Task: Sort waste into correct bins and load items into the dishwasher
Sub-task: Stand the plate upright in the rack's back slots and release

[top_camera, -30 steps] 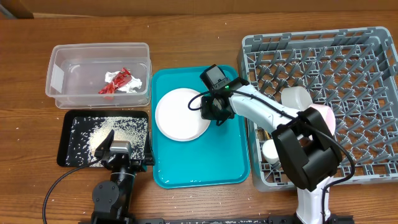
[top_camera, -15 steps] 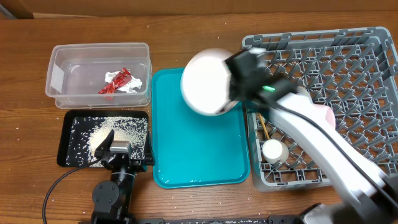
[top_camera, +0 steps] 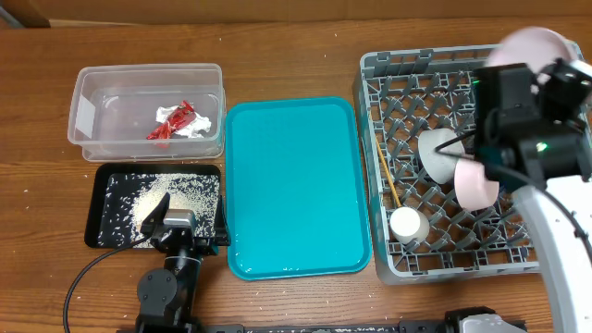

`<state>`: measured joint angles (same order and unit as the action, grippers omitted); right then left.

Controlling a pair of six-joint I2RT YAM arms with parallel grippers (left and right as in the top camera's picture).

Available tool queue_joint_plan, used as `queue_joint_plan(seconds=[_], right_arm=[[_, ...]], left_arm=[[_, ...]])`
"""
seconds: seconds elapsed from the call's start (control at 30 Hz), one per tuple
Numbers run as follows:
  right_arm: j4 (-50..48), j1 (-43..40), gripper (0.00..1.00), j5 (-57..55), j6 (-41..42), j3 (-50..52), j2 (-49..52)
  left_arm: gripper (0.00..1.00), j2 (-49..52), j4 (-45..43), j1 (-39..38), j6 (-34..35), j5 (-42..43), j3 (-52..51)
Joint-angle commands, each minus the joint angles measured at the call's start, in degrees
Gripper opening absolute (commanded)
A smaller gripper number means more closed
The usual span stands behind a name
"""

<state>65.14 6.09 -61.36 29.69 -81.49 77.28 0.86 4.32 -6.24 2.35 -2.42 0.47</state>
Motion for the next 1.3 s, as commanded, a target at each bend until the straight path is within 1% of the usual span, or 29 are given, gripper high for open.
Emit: queue_joint_plan(seconds=[0.0,0.1,0.27,0.33,0.53,0.8,0.87,0.97,1.03,1.07,1.13,1.2,1.27], right_arm=[[-0.33,-6.27,0.04,-4.13,-0.09,2.05,2.34],[-0.37,-10.03,0.04,-4.02,-1.07,2.67,5.49],[-4.81,-11.91,0.04,-4.17,-12.24,2.69,10.56],[-6.4,-11.3,0.04,-4.15,-14.84,2.69,11.63],[-7.34,-8.59,0.04,-5.97,-15.3,3.78,13.57],[-12.07,-3.96,0.05,-6.12,-21.05,7.26,14.67],[-13.7,-2.91,0.06,-6.1,-23.58,8.37,14.8],[-14.58,-1.64,0.1,-6.12,-24.87,8.92,14.8],[-14.91,-1.05,0.16,-6.14,-25.57,8.92,14.8],[-15.17,-0.85,0.18,-6.12,-25.94,8.92,14.8],[-16.02,-0.52,0.15,-6.08,-27.04,8.92,14.8],[-17.46,-0.28,0.08,-6.1,-28.83,8.92,14.8],[-19.34,-0.2,0.06,-6.01,-30.64,8.92,14.8]], left_arm=[[1.0,-0.39,-0.22,0.55,-1.09,-0.72,-0.2],[1.0,-0.39,-0.22,0.55,-1.09,-0.72,-0.2],[1.0,-0.39,-0.22,0.55,-1.09,-0.72,-0.2],[1.0,-0.39,-0.22,0.55,-1.09,-0.7,-0.2],[1.0,-0.39,-0.22,0.55,-1.09,-0.72,-0.2],[1.0,-0.39,-0.22,0.55,-1.09,-0.72,-0.2],[1.0,-0.39,-0.22,0.55,-1.09,-0.72,-0.2],[1.0,-0.39,-0.22,0.55,-1.09,-0.72,-0.2],[1.0,-0.39,-0.22,0.55,-1.09,-0.72,-0.2],[1.0,-0.39,-0.22,0.55,-1.09,-0.72,-0.2],[1.0,-0.39,-0.22,0.55,-1.09,-0.72,-0.2],[1.0,-0.39,-0.22,0.55,-1.09,-0.72,-0.2],[1.0,-0.39,-0.22,0.55,-1.09,-0.72,-0.2]])
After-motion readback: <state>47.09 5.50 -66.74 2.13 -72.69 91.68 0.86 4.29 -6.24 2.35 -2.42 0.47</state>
